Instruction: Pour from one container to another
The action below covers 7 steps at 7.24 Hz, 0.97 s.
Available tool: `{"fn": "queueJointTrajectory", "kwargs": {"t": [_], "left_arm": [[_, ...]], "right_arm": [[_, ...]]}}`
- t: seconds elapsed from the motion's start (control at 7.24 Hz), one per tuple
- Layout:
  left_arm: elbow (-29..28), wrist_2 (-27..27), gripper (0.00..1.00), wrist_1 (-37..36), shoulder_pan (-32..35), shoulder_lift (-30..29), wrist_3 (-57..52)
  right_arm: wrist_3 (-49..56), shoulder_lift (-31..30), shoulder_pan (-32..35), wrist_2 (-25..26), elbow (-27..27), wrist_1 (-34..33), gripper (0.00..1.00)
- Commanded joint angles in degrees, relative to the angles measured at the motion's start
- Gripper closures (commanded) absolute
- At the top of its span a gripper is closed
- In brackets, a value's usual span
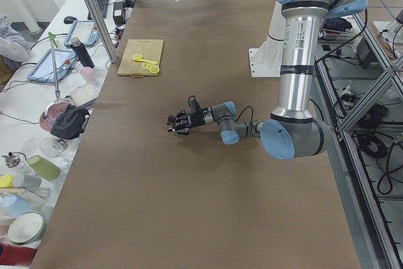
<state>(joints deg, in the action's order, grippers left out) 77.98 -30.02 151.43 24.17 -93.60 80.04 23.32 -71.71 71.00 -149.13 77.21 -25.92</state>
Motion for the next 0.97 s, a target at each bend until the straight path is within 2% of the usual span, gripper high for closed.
{"fn": "queueJointTrajectory", "kwargs": {"t": [0.0,0.55,0.69,0.83], "left_arm": [[0.1,-0.6,0.53,0.0,0.0,0.0,0.6],[0.2,-1.4,0.53,-0.3,-0.2,-0.1,0.3],[0.2,-1.4,0.55,-0.4,-0.2,-0.1,0.3],[0.2,-1.4,0.6,-0.4,-0.2,-0.1,0.3]], "right_arm": [[0.1,-0.7,1.1,0.3,5.5,-6.9,1.0],[0.6,0.6,-0.4,2.5,5.8,-8.9,1.0],[2.4,0.5,-1.1,4.2,10.0,-16.4,1.0],[9.1,-0.7,-1.8,7.7,14.2,-25.1,1.0]]}}
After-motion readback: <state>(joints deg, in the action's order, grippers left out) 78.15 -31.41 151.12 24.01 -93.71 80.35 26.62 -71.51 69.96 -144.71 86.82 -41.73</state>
